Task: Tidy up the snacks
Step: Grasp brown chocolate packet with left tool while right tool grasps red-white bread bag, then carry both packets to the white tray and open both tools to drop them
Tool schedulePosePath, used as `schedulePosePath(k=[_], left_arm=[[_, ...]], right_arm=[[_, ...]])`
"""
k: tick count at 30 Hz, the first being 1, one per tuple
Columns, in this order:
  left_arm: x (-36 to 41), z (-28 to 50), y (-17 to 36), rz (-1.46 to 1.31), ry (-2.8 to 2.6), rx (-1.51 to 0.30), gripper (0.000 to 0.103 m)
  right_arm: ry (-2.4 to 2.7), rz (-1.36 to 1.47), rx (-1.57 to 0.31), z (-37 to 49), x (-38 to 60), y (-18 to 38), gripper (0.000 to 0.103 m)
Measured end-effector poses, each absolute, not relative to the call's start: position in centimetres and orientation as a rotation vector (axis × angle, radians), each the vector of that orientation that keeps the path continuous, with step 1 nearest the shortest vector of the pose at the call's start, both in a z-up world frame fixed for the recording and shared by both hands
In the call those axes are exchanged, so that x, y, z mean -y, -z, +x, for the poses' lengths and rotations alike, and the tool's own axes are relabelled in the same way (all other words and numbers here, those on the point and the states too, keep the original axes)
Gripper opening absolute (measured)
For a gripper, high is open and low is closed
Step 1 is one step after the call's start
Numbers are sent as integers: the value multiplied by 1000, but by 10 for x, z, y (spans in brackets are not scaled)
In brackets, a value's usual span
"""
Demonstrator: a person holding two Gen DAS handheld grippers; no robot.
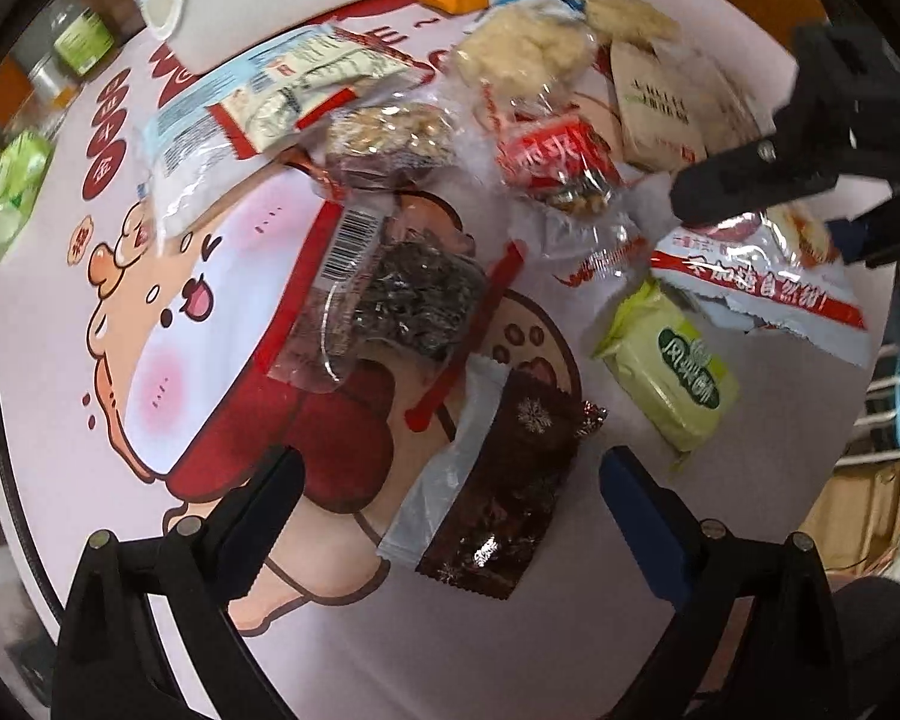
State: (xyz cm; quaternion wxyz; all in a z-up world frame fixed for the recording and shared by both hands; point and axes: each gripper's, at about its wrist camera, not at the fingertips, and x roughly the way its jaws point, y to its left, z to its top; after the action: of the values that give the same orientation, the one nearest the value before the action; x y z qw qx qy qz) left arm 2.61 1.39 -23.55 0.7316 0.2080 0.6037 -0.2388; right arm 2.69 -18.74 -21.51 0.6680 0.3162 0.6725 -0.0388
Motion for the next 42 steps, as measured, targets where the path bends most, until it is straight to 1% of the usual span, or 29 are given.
schedulePosePath(k=[2,5,6,7,8,9,10,11,12,13,15,18,23,27,30,35,38,42], left_arm=[[-8,24,240,482,519,-1333,97],[-1,19,244,483,527,-1350,88],[0,18,243,471,535,-1357,83],[-2,14,243,460,542,-1362,81],[-1,13,242,458,542,-1354,75],[-2,15,242,458,543,-1348,66],[-2,15,240,456,547,-1342,61],[-2,15,240,454,550,-1338,51],[-3,18,238,455,549,-1337,47],[-1,20,238,455,544,-1341,46],[1,21,237,446,535,-1344,41],[-6,22,229,392,539,-1378,39],[-10,26,208,353,538,-1354,38],[-9,34,166,296,536,-1298,38],[-7,49,119,260,533,-1195,38],[-11,96,33,230,497,-1010,38],[-5,129,1,236,438,-940,38],[6,177,-24,243,372,-888,38]], right_arm=[[81,712,-1527,29,186,217,83],[76,711,-1531,30,184,217,83],[72,711,-1531,30,184,216,81],[64,716,-1532,30,183,217,80],[48,726,-1531,30,184,217,72],[31,735,-1532,30,182,217,67],[28,723,-1535,31,181,216,66],[27,709,-1532,31,181,215,65],[28,699,-1531,30,180,214,65],[25,686,-1531,30,179,213,64],[20,662,-1521,29,178,208,63],[-1,621,-1493,27,176,197,62],[-33,555,-1438,26,177,169,62],[-60,504,-1366,32,179,135,62],[-77,418,-1281,43,181,100,62],[-34,205,-1106,79,184,41,62],[7,105,-991,111,187,11,62],[12,93,-866,160,198,-6,62]])
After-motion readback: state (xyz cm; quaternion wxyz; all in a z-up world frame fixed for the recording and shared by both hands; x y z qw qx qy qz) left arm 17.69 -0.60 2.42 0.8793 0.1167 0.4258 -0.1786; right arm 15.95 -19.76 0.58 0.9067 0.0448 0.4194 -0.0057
